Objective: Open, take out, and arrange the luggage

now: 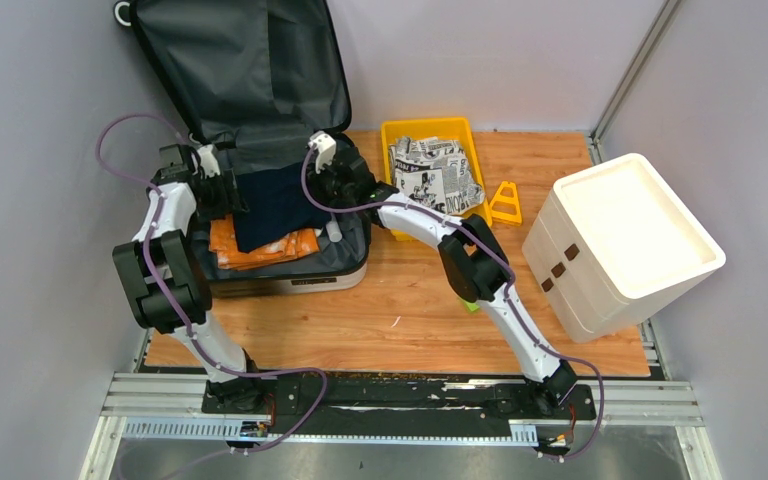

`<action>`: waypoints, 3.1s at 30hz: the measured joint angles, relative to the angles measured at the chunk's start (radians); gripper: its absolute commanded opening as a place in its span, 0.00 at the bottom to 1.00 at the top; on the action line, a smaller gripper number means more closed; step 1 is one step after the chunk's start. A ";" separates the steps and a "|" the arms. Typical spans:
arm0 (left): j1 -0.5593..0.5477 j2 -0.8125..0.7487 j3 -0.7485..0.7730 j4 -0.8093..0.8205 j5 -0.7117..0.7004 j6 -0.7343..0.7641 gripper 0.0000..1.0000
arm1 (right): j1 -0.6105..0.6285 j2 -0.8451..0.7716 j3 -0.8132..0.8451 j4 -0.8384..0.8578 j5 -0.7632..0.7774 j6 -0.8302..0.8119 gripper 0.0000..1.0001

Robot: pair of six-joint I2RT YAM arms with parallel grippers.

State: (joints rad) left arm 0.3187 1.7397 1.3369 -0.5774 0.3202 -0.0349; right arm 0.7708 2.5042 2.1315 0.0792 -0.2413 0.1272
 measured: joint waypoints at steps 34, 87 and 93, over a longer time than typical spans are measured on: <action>0.005 0.044 -0.031 0.112 0.141 -0.119 0.00 | -0.001 -0.054 -0.122 0.055 0.016 0.020 0.00; -0.756 0.568 0.711 0.339 -0.068 -0.461 0.00 | -0.558 -0.682 -0.783 -0.011 0.092 -0.216 0.00; -0.757 0.660 0.753 0.332 -0.076 -0.458 0.15 | -0.589 -0.529 -0.679 -0.086 0.080 -0.237 0.11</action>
State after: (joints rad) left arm -0.4385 2.4001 2.0899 -0.2451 0.2443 -0.4927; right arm 0.1814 1.9755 1.4525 -0.0071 -0.1608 -0.1093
